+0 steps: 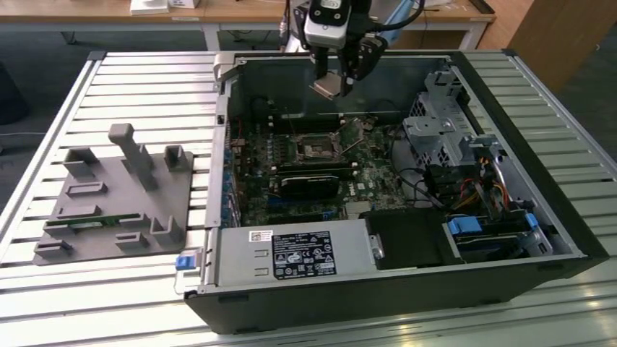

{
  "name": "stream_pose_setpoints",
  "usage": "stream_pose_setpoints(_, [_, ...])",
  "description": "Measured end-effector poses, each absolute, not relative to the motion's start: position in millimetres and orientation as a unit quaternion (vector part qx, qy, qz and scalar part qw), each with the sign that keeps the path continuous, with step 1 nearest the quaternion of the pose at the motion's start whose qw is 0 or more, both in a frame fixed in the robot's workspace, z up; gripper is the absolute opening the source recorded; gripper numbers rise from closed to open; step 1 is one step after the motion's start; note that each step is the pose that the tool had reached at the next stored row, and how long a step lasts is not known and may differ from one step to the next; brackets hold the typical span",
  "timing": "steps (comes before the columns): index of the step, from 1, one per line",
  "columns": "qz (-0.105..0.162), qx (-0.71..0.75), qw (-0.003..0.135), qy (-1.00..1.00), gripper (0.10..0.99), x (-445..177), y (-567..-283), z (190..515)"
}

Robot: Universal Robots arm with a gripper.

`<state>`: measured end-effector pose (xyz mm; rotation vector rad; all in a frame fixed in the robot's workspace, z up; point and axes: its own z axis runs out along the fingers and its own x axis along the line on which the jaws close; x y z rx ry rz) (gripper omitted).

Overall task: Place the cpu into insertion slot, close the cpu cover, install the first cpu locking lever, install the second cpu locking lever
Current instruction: 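Place the cpu into insertion slot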

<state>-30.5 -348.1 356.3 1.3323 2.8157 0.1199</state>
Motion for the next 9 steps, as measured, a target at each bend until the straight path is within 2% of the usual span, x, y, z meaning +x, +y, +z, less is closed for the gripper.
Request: stream_pose_setpoints(9, [0.037,0.44,0.013,0.897,0.537,-30.6,-348.1,355.0])
